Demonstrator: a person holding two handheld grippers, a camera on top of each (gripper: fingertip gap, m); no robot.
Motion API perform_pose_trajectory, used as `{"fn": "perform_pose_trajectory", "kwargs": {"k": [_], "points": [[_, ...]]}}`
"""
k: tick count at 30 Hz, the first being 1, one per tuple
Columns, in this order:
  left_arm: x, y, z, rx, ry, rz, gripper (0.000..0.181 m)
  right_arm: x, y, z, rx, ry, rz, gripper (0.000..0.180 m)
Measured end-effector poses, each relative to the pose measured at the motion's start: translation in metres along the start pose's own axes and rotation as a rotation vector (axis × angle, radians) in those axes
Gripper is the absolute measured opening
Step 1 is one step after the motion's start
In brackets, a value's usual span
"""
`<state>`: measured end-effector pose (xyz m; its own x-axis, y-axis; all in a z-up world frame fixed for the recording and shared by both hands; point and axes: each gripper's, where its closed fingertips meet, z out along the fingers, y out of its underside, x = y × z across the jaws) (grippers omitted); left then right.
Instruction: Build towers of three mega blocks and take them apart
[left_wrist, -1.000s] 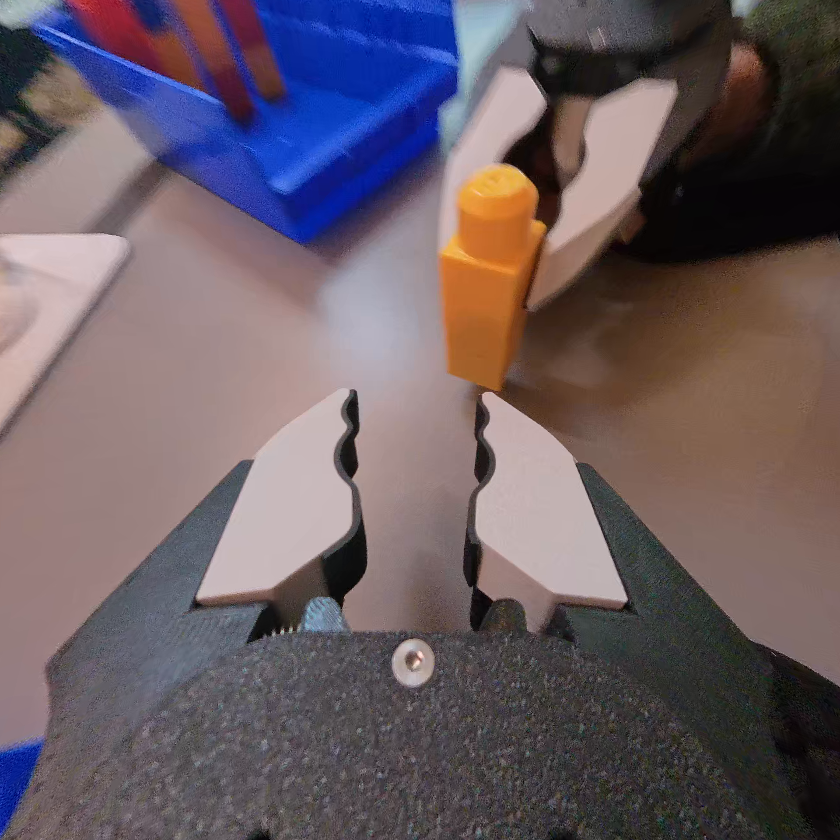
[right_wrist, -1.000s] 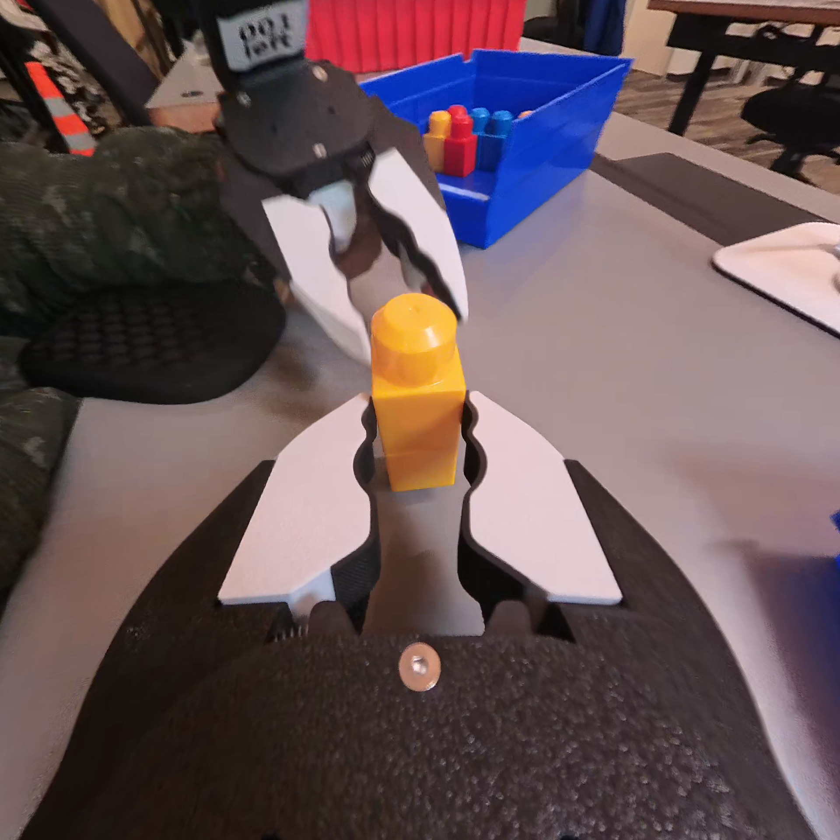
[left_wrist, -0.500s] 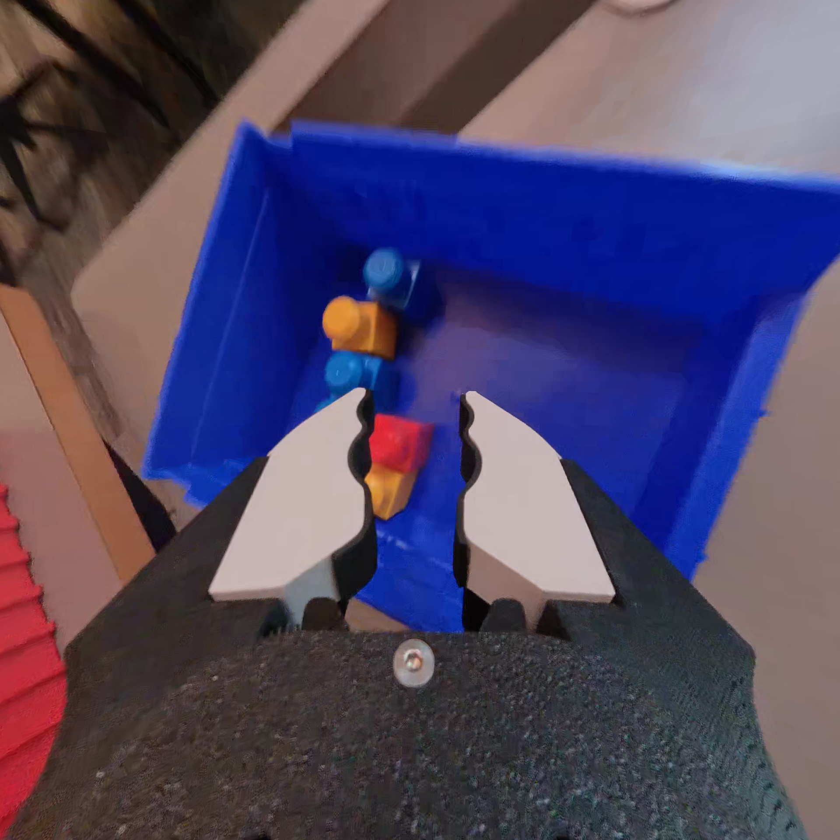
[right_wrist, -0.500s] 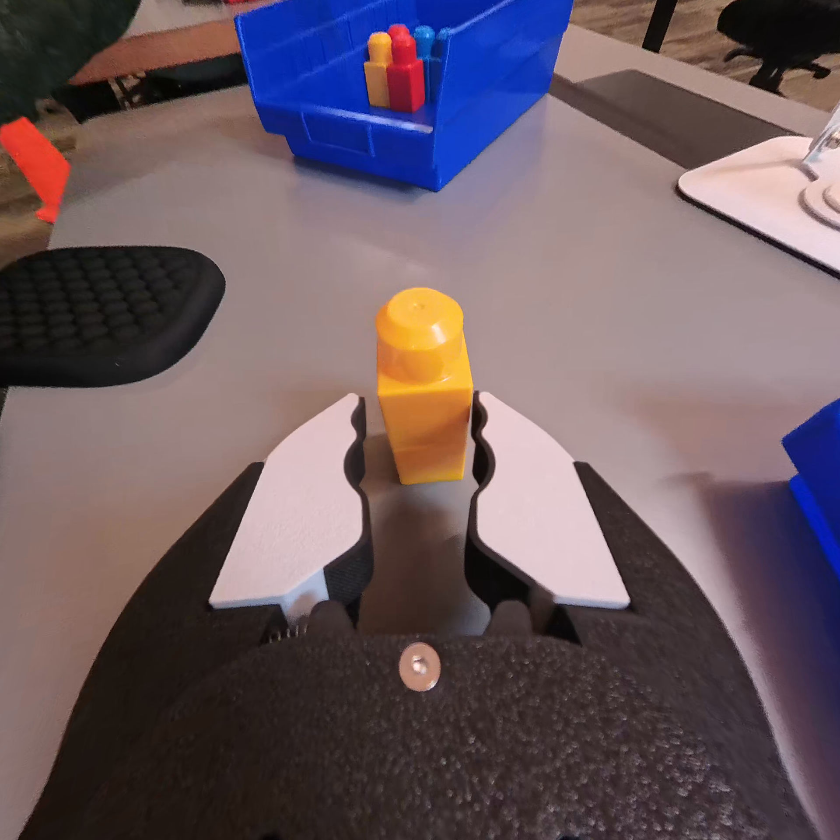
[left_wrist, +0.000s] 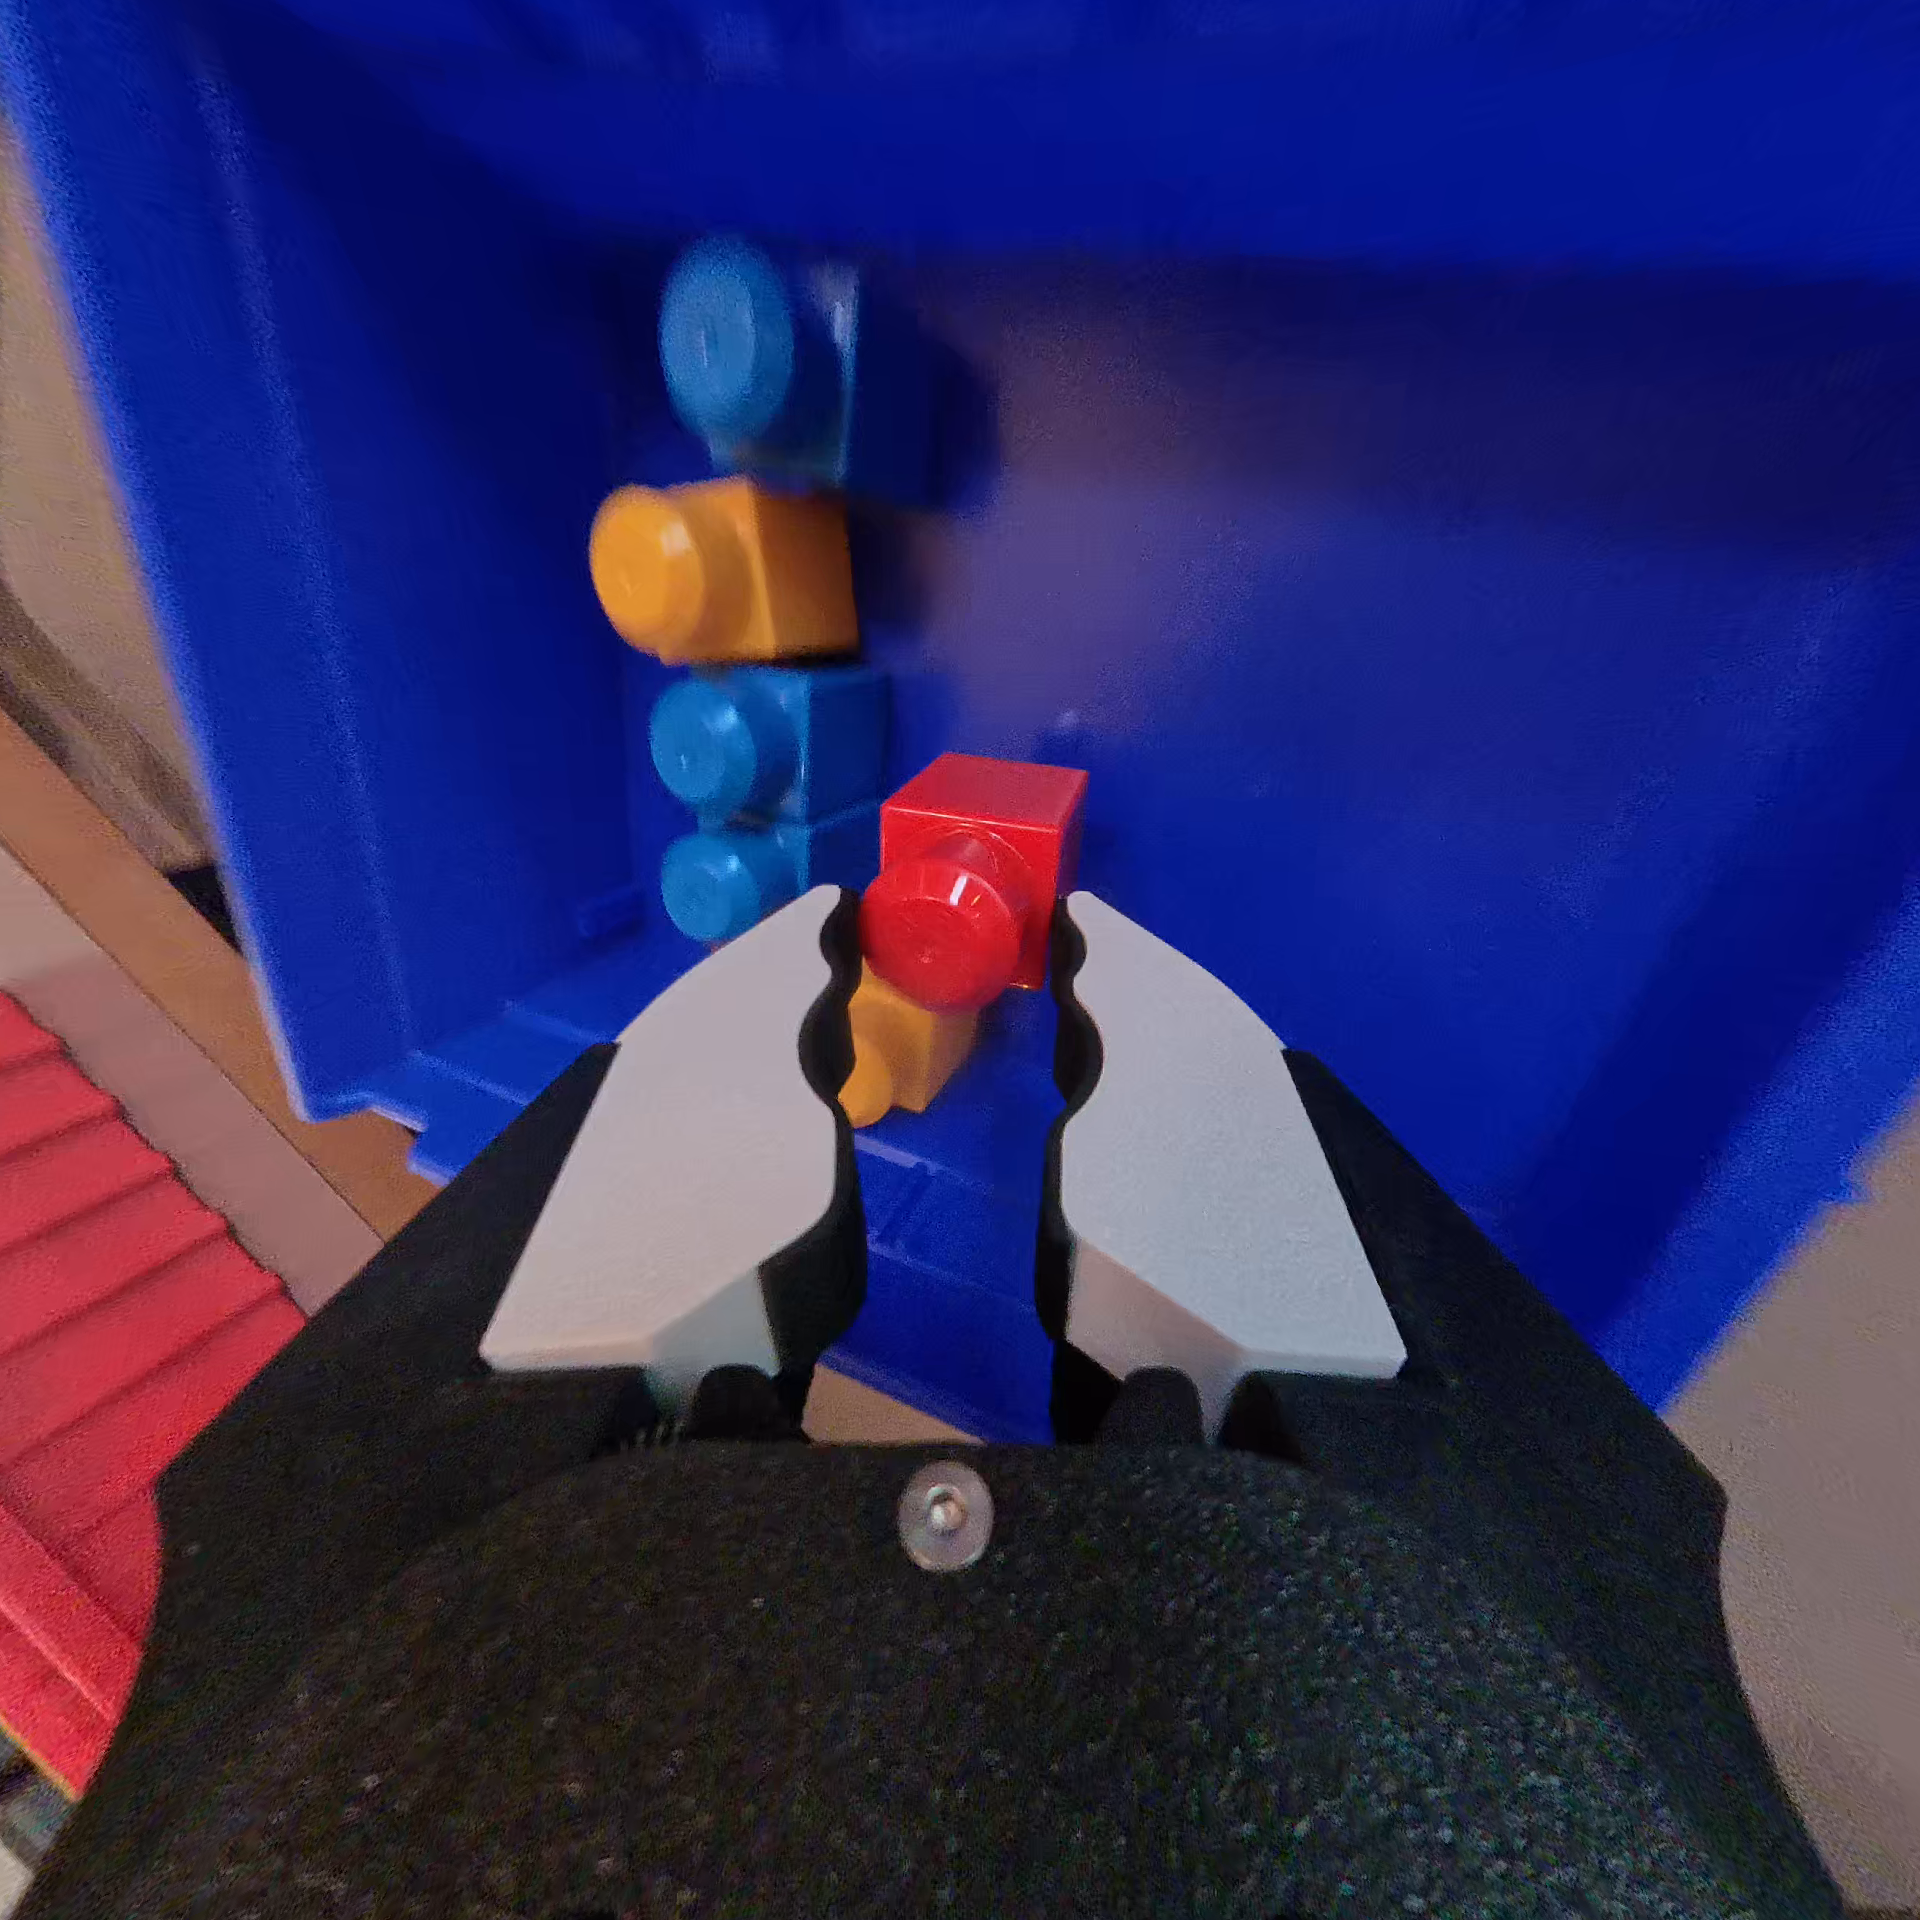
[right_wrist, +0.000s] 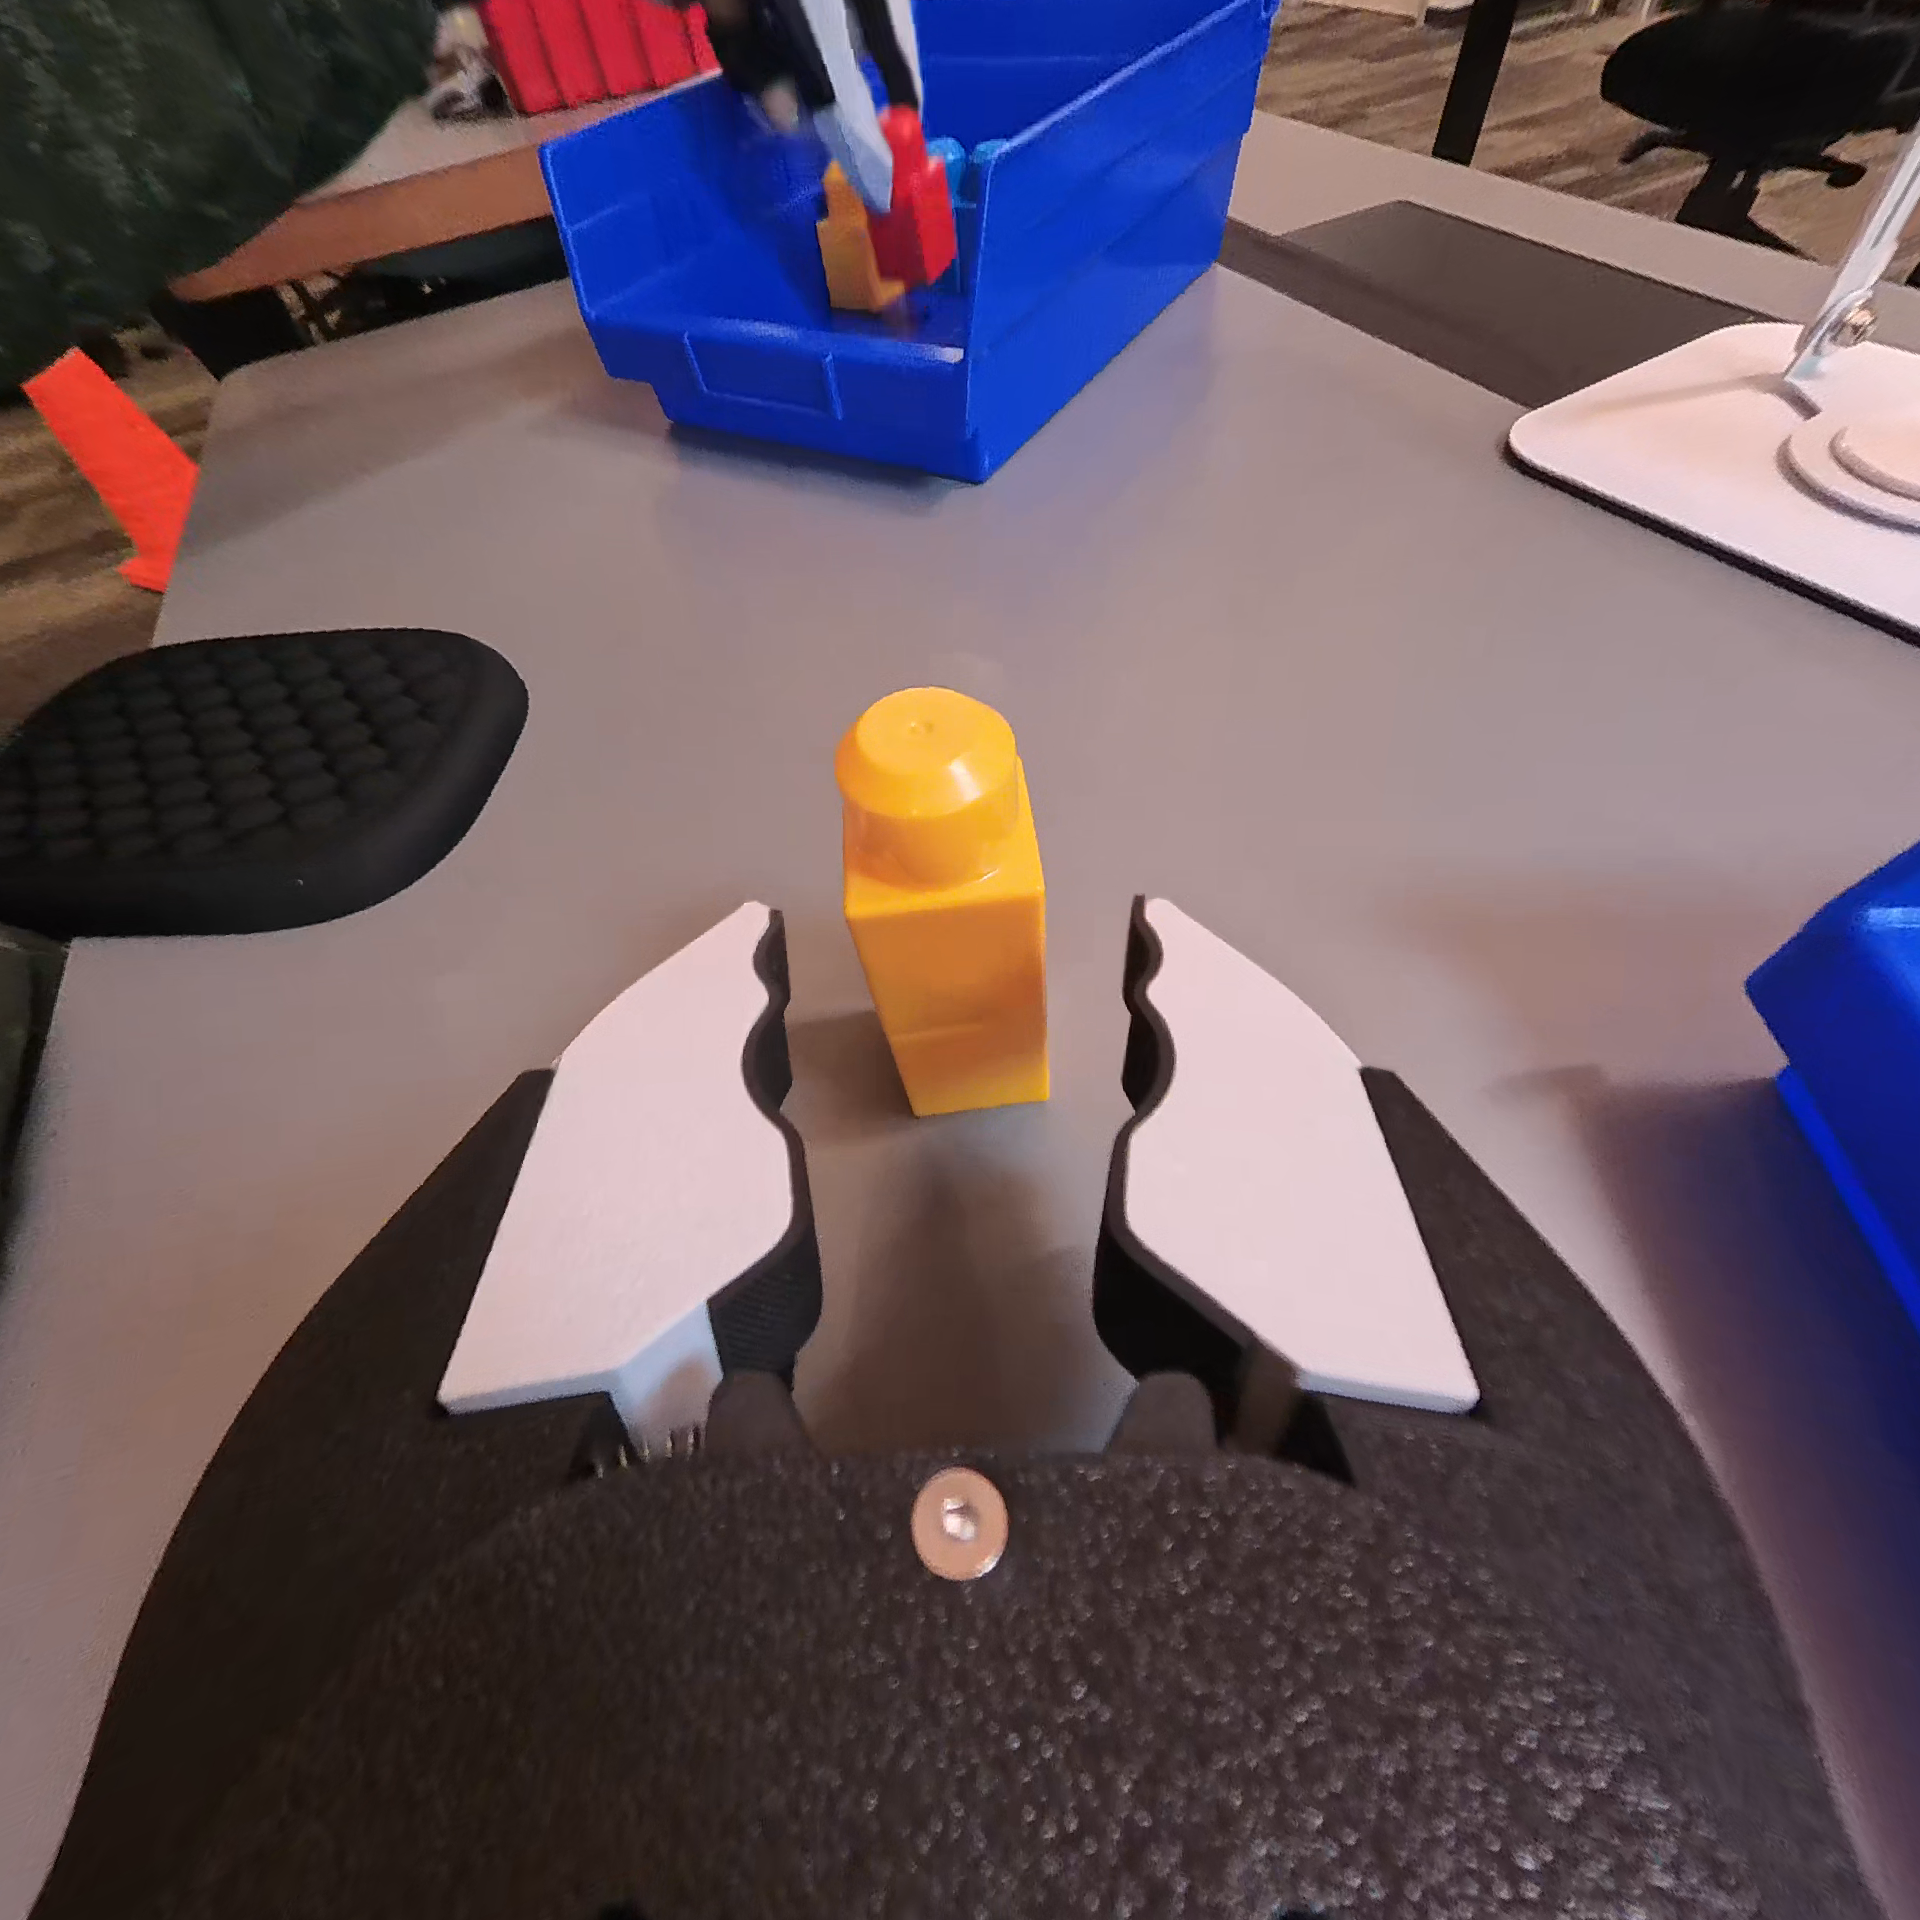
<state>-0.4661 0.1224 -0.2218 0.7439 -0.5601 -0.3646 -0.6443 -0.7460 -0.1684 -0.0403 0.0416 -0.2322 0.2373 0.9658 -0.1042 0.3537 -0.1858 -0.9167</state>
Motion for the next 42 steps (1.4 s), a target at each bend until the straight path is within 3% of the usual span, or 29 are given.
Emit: {"fn": "perform_pose_trajectory", "kwargs": {"k": [4,7,8,10,13,18,23,36,42], "points": [[0.036,-0.055,-0.082,0.312,-0.009,0.079,0.035,0.0,0.01,0.007,-0.059,0.001,-0.01,0.069],[0.092,-0.091,-0.148,0.551,0.055,0.181,0.035,0.002,0.015,0.014,-0.097,0.01,-0.03,0.07],[0.113,-0.098,-0.166,0.606,0.076,0.223,0.035,0.002,0.014,0.016,-0.1,0.009,-0.041,0.066],[0.158,-0.11,-0.193,0.688,0.133,0.31,0.035,0.0,0.014,0.018,-0.123,0.001,-0.066,0.037],[0.218,-0.12,-0.22,0.763,0.19,0.436,0.035,-0.012,0.01,0.018,-0.156,0.008,-0.179,0.037],[0.297,-0.122,-0.216,0.716,0.262,0.639,0.035,-0.044,0.009,0.023,-0.249,0.033,-0.407,0.037],[0.337,-0.123,-0.188,0.624,0.278,0.758,0.035,-0.061,0.008,0.026,-0.294,0.058,-0.498,0.037],[0.35,-0.144,-0.171,0.65,0.167,0.744,0.034,-0.057,-0.002,0.016,-0.246,0.1,-0.423,0.036],[0.353,-0.144,-0.169,0.68,0.197,0.706,0.034,-0.057,0.001,0.017,-0.24,0.107,-0.419,0.036]]}}
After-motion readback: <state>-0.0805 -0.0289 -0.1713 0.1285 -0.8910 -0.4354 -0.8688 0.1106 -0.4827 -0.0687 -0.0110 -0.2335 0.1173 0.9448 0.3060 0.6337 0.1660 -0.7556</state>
